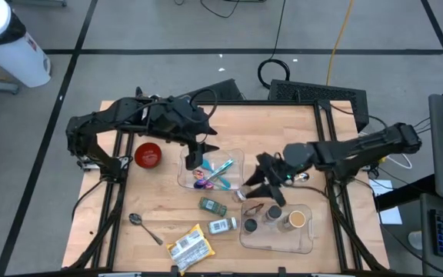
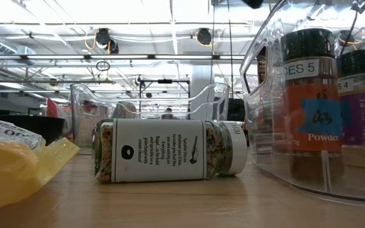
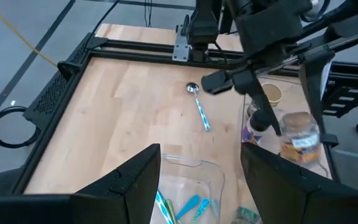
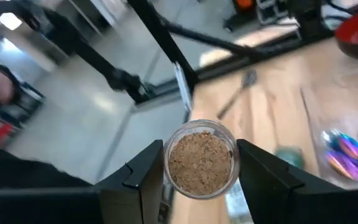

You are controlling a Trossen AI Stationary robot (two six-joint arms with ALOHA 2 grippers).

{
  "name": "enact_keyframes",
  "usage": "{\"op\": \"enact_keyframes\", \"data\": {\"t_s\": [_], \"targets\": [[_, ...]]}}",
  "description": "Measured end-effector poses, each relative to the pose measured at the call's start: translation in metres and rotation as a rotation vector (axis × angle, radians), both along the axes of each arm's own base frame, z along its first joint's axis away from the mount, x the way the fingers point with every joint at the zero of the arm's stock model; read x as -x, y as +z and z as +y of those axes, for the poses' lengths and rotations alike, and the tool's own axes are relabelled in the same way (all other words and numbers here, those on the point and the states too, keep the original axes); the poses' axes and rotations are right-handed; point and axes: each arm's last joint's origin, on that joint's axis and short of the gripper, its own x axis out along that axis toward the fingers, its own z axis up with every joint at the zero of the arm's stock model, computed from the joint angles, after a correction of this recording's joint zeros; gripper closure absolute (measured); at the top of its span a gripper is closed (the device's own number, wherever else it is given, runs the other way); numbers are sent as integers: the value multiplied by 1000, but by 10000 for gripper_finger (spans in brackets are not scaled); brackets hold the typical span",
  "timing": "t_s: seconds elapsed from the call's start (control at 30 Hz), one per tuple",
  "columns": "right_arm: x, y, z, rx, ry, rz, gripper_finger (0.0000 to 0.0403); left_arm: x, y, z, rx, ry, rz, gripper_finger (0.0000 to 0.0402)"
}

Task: Pick & Place Food Item
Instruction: Put the brown seasoning bottle into the bottom transparent bin

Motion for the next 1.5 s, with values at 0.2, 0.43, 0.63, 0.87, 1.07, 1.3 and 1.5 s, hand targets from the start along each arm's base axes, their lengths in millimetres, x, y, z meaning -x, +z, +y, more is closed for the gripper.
{"op": "enact_keyframes", "data": {"t_s": [0.2,0.43,0.63,0.87,1.07,1.3,1.5], "targets": [[23,-7,27,127,2,96,242,0,0,-6,32,3,-2,174],[37,-7,58,237,22,156,242,0,0,-9,51,7,-4,174],[36,3,83,391,74,220,242,0,0,-9,60,14,-5,174],[21,-13,110,489,189,336,242,1,-1,-9,69,20,7,174],[8,-31,122,512,267,431,242,1,-1,-11,100,-9,12,174],[-2,-58,130,561,302,540,242,3,-3,-21,132,-82,44,174],[-14,-86,138,575,282,630,242,11,-9,-35,138,-116,130,174]]}}
